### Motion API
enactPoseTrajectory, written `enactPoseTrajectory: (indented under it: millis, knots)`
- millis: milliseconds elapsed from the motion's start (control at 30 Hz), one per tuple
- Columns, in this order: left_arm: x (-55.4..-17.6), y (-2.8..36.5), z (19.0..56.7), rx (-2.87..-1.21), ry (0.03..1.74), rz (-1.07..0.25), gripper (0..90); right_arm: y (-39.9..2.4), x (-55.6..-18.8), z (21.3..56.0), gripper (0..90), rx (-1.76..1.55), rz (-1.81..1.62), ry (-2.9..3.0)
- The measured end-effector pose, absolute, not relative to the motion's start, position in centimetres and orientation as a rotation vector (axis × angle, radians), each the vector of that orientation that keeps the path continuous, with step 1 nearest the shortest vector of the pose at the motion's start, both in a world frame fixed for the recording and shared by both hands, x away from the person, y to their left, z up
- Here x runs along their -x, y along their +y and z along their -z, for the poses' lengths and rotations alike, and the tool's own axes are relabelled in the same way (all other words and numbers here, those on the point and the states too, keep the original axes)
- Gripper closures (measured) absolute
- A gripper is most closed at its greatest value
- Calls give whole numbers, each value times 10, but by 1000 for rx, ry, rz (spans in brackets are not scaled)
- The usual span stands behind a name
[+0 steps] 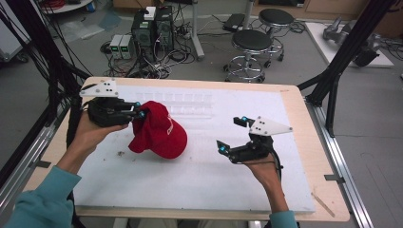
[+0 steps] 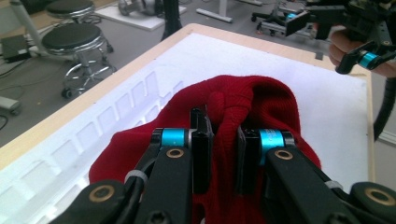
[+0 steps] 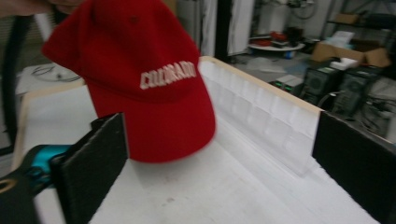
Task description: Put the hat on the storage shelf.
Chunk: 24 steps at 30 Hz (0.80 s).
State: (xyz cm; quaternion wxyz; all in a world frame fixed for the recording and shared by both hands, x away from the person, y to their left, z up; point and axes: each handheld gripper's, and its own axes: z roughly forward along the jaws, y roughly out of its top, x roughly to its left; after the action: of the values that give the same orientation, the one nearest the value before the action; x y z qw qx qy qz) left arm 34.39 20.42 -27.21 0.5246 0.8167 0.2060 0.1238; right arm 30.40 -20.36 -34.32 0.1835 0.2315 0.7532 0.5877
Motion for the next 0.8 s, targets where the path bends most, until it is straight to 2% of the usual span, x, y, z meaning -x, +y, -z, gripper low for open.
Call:
enactPoseTrajectory:
  millis: [467,500,533,800]
  knots:
    - [-343,169,271,-2014,389,-239,804,-134,-327,324,56,-468,-1644,2371]
    - [-343,167,271,-2018,379,-238,804,-132,-328,324,70,-457,-1643,2373]
    - [-343,166,271,-2020,376,-240,804,-126,-331,323,140,-431,-1649,2402]
    - [-342,163,271,-2023,357,-223,804,-116,-336,323,205,-400,-1635,2448]
